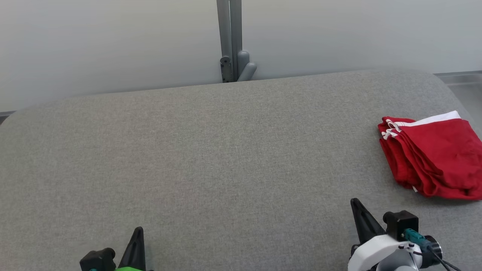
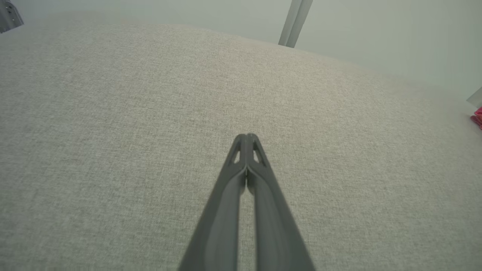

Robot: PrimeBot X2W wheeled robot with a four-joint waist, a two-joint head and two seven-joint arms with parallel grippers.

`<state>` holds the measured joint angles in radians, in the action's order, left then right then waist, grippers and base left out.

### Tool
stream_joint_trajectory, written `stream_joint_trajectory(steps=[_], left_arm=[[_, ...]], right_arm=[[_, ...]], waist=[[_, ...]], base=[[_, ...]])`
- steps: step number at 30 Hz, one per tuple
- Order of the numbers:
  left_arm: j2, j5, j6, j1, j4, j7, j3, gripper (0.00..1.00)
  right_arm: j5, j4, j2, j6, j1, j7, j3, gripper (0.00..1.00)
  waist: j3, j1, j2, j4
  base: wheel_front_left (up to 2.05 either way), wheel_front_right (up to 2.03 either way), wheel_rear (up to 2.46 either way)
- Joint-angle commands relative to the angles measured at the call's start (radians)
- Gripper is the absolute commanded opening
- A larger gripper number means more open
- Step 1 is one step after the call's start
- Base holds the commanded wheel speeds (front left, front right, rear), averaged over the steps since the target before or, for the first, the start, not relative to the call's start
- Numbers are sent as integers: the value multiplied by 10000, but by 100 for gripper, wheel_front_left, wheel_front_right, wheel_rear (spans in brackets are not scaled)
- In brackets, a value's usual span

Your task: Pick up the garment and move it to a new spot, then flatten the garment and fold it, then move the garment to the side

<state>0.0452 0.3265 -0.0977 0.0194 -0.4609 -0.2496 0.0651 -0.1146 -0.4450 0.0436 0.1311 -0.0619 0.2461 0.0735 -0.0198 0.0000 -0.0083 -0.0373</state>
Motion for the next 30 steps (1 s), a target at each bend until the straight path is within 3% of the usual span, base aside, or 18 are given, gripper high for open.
stream_joint_trajectory(steps=[1, 30], left_arm=[[10, 480, -20, -165, 167, 126, -121, 0], [29, 4810, -136, -596, 888, 1309, -685, 0]], right_arm=[[-542, 182, 17, 0, -212, -128, -131, 0], [-5583, 829, 40, -2, -365, -1316, -708, 0]], waist=[[4, 0, 3, 7], [57, 0, 21, 91]], base=[[0, 0, 0], [0, 0, 0]])
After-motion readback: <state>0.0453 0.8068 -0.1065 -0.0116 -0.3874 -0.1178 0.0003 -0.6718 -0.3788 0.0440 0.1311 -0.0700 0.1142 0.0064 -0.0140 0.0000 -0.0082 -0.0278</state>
